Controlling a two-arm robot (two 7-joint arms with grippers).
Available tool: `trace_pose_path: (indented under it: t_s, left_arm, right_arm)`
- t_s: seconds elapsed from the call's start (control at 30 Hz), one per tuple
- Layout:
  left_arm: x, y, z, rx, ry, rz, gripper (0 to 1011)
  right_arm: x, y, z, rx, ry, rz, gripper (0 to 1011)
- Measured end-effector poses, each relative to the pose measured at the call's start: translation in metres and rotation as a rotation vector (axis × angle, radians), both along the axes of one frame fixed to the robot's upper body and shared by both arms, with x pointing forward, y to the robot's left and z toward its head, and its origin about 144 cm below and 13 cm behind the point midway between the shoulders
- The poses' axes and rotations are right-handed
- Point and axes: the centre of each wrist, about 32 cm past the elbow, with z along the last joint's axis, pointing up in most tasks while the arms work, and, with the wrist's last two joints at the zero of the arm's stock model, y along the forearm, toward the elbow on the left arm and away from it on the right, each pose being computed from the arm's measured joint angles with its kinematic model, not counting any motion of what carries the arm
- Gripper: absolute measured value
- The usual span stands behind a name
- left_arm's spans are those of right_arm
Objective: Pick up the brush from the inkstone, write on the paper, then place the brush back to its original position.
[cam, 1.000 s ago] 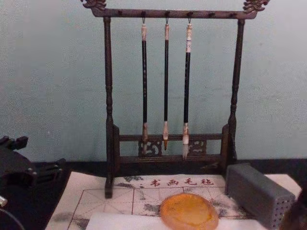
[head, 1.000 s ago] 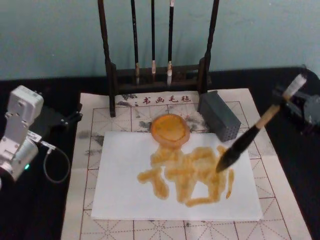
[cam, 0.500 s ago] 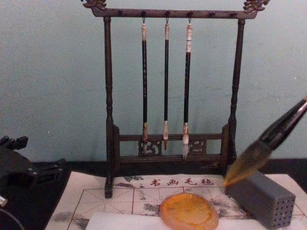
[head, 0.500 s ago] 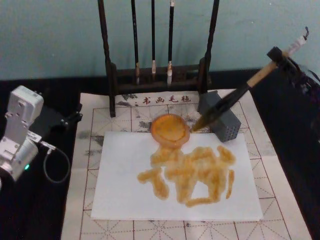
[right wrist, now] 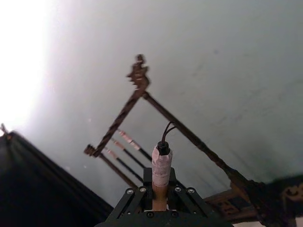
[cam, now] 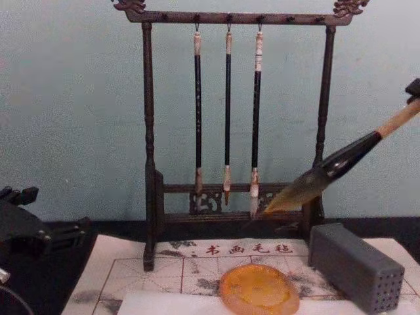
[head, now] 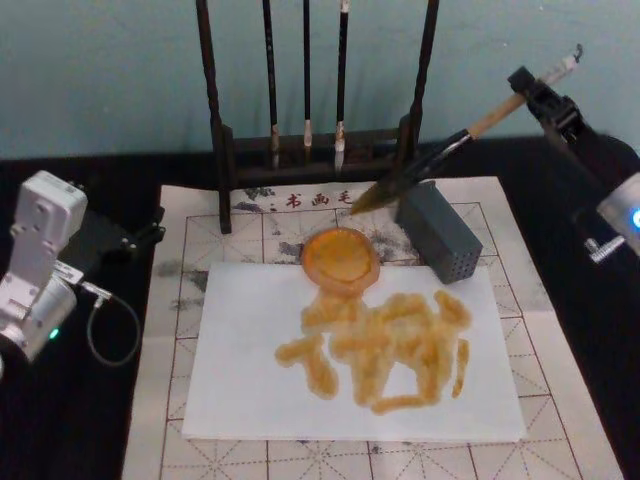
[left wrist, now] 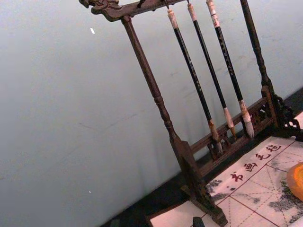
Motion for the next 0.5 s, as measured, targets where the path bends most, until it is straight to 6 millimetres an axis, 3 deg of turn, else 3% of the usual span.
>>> trace_pose_path:
  t_s: [0.5]
  left_arm:
    - [0.000,0.000,0.000,0.000,0.000,0.000,1001]
  right_arm:
    - [0.025,0.021,-0.012,0.100,0.224,-0.062,187]
